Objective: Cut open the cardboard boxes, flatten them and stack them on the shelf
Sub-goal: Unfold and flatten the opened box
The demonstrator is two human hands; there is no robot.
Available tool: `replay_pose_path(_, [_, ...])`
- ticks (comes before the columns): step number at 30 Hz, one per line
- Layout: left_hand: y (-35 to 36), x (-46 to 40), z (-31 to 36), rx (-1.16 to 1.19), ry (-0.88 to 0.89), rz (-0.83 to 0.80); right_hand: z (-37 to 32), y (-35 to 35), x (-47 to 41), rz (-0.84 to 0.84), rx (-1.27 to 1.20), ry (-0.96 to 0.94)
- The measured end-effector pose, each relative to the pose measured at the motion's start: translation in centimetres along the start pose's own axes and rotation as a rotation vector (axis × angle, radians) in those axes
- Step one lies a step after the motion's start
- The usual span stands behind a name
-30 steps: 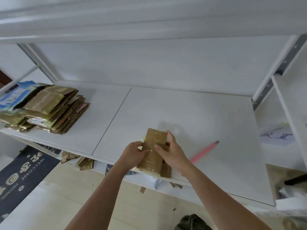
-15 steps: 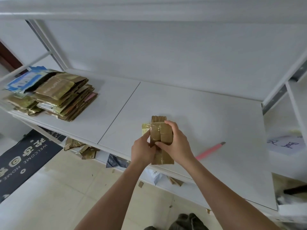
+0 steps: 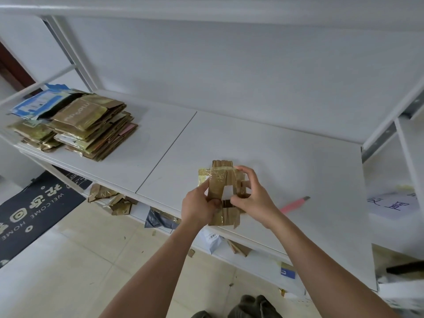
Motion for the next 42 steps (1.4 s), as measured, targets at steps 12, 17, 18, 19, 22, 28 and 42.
replay_pose_path(12, [-0.1,-0.5,0.5,-0.049,-0.008,-0.029,0.8,-2.6,0.6,0.139,0.355,-0.193])
replay_pose_path(17, [-0.2,0.0,0.7,-0.073,0.018,-0.030,-1.0,-1.9,-1.2,-0.055,0.886,-0.332])
replay_pose_path(18, [-0.2,0.1,0.8,-0.081,0.019,-0.033,-1.0,-2.0,-1.5,-0.072,0.875,-0.335])
replay_pose_path(19, [-0.2,0.2,0.8,-0.090,0.022,-0.035,-1.0,-2.1,-1.7,-0.074,0.844,-0.347])
replay_pose_path(22, [-0.1,0.5,1.2,-0.098,0.033,-0.032,-0.8,-2.7,-2.0,-0.021,0.676,-0.326])
replay_pose_path(28, [1.0,0.8,2.1,-0.101,0.028,0.056,0.3,-2.8,-1.0,0.128,0.531,-0.287])
replay_pose_path(42, [-0.2,0.0,2.6,0.217,0.013,-0.029,2.9,-4.9,1.3,0.208,0.407,-0.124])
Point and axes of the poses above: each hand's wrist, its own x-axis away from the middle knuckle, its own y-axis out of the palm, z = x × y, the point moved 4 cm from there along -x, towards the middle knuckle, and after that the axes turned 12 degrees about x, right-handed, at the moved point
